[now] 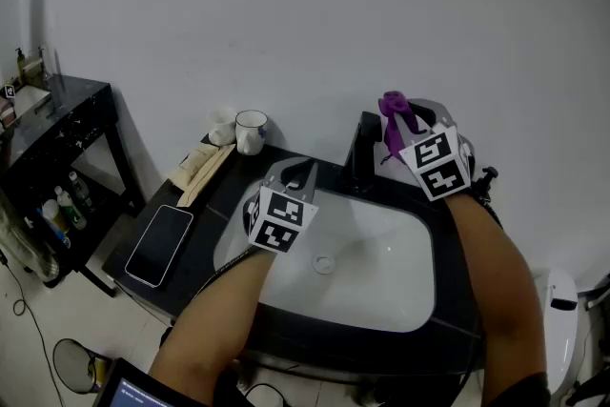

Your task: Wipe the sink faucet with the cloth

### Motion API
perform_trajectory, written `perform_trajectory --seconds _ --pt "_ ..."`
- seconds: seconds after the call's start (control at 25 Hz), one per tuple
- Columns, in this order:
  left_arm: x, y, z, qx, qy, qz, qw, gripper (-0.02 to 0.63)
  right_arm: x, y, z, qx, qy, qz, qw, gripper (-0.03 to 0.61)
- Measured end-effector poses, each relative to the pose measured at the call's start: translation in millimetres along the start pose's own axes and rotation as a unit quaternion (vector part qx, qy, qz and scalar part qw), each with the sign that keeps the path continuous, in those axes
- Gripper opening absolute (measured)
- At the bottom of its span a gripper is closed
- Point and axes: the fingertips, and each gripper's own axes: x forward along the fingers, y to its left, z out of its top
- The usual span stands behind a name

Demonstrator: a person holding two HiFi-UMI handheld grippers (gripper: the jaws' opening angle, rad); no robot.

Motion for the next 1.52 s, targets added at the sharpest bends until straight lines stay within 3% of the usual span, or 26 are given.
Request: perform_trajectory --seconds 0.16,0.4,1.52 --pt "3 6 1 -0.011 -0.003 0.002 0.9999 0.017 24 13 2 -0.066 0.028 0.033 0.997 0.063" --pt "4 8 0 -0.014 -0.005 -0.001 0.9999 0.017 34 39 3 -0.127 0.047 0.073 0.988 0.063" --pt "6 6 -12 0.018 0.02 -0.005 0.9996 0.017 -79 101 37 -0.219 -0.026 0.103 0.97 0.064"
